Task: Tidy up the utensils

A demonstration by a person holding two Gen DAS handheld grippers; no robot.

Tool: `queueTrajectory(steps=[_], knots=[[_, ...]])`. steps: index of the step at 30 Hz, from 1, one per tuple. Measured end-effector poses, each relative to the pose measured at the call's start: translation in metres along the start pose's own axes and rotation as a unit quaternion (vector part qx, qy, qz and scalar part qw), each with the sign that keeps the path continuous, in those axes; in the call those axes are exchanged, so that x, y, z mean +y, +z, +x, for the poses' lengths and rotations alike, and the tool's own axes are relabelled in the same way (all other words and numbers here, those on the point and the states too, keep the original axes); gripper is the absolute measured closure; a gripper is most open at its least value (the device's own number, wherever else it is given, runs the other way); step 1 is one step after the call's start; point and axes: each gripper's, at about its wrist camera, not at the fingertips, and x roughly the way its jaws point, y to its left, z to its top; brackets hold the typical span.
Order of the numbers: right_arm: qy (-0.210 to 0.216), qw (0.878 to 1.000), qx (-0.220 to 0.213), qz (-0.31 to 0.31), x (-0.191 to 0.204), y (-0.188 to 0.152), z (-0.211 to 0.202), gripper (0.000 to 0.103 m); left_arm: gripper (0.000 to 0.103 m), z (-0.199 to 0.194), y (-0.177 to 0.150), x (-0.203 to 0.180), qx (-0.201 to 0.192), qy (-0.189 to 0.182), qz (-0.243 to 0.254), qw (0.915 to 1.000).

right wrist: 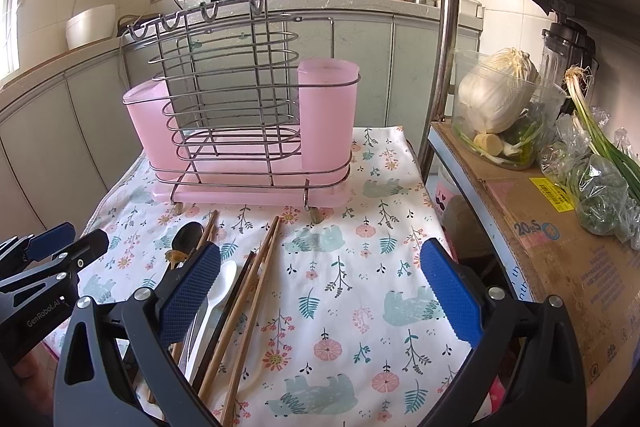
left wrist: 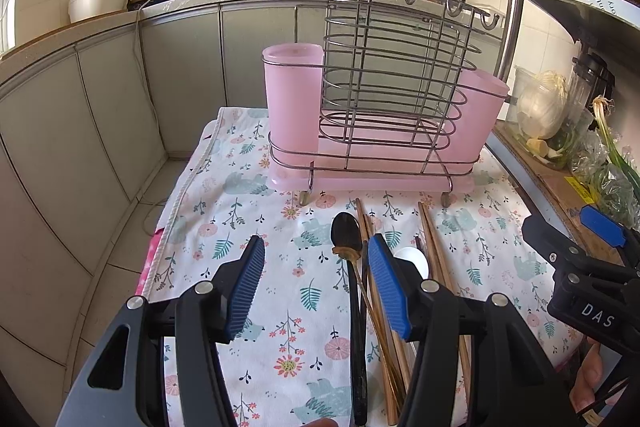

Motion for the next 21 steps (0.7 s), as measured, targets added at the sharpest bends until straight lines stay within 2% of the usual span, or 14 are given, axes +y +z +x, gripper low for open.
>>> queueTrajectory(steps=[21], knots=[[0.006, 1.000, -0.005, -0.001, 0.0022, -0.0012, -0.0027, 0.003, 0.049, -0.0036, -0.0021, 0.0016, -0.006, -0.001, -0.004, 1.0000]])
